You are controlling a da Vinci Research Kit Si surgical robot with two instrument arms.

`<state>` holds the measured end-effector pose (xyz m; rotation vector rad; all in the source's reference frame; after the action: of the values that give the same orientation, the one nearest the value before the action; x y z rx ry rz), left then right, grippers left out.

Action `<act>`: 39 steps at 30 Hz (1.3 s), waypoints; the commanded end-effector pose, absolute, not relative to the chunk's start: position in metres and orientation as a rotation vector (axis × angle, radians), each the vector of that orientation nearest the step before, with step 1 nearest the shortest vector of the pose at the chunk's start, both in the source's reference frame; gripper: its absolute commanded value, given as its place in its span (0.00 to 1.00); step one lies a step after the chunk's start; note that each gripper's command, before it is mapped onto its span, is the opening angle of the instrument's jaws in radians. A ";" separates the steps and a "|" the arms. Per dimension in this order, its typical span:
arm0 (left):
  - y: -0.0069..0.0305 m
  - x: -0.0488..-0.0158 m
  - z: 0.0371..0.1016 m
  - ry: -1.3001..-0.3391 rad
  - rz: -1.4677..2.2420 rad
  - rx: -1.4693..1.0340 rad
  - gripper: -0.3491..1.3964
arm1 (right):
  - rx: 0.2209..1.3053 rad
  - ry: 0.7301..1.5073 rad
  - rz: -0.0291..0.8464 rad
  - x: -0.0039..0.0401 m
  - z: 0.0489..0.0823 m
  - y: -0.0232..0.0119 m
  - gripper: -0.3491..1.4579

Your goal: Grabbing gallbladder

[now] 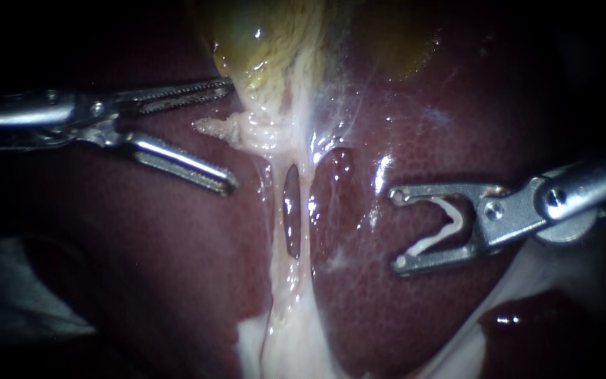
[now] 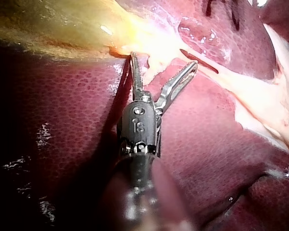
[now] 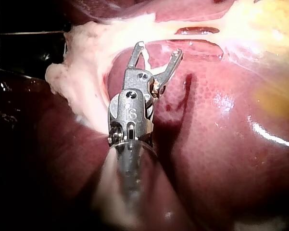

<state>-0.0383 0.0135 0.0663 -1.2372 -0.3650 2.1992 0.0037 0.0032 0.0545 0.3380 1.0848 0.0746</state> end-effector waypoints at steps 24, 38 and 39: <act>0.0106 -0.0401 0.0673 -0.453 2.137 -1.204 0.50 | 0.338 1.085 0.075 0.0037 0.0545 0.0032 0.46; 0.0117 -0.0389 0.0681 -0.457 2.108 -1.184 0.33 | 0.338 1.085 0.075 0.0037 0.0545 0.0032 0.46; 0.0117 -0.0389 0.0681 -0.458 2.108 -1.184 0.32 | 0.338 1.084 0.075 0.0037 0.0545 0.0032 0.46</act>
<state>-0.0389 0.0117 0.0682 -1.1820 -0.4606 2.1028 0.0037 0.0032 0.0545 0.3375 1.0845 0.0750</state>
